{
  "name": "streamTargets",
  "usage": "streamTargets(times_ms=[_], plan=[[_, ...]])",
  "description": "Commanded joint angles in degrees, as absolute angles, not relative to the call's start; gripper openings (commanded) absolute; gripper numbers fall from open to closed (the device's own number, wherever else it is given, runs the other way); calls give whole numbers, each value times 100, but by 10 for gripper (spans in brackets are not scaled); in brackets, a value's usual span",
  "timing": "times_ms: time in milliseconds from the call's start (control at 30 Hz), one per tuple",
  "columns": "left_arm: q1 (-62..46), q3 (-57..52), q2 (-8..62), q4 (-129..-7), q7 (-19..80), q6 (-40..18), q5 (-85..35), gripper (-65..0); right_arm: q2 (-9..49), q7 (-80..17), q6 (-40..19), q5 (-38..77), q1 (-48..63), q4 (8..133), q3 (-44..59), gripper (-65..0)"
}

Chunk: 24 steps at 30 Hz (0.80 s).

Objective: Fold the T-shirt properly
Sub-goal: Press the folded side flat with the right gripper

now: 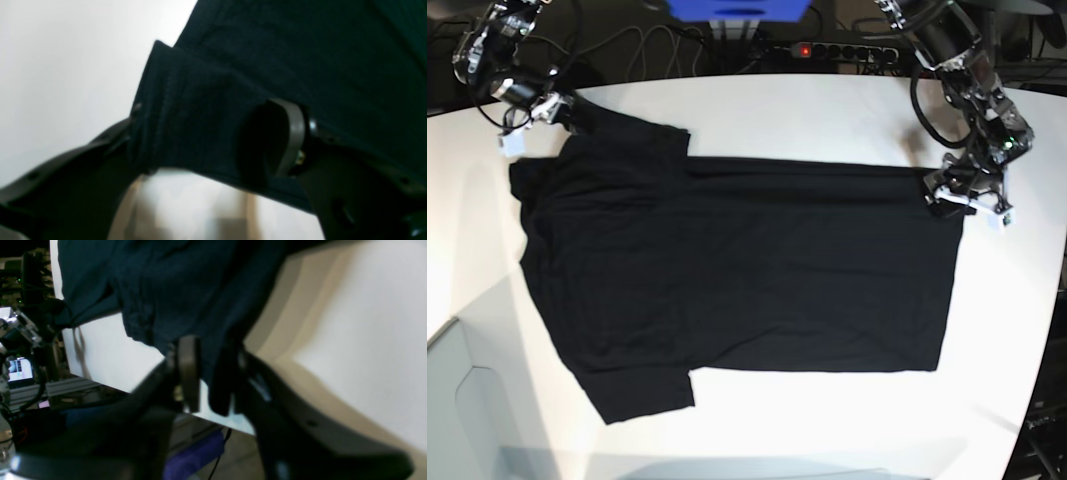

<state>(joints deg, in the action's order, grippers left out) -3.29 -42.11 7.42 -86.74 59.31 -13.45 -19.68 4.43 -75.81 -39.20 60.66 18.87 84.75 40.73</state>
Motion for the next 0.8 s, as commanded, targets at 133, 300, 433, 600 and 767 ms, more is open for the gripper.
streamTargets(times_ms=[133,300,433,600,767], plan=[[-303,-4215,804,-8760,5938,-1323,-1991,-219,488,-7758,-4000,5842,1895,8523,3811,-650],[-295,-4207,796,-8760,5938,-1323,-1991,-219,488,-7758,-4000,5868,1868,8532,3785,-650],[-295,-4207,796,-8760,5938,-1332,-1991,-219,488,-7767,-4000,5868,1719,8831,3793,-650],[-295,-4207,796,-8760,5930,-1332,-1991,-219,453,-8000,-4000,5868,1297,9490,3829,-650],[-286,-4198,796,-8760,5930,-1332,-1991,-219,330,-8000,-4000,5868,769,9736,3793,-650]])
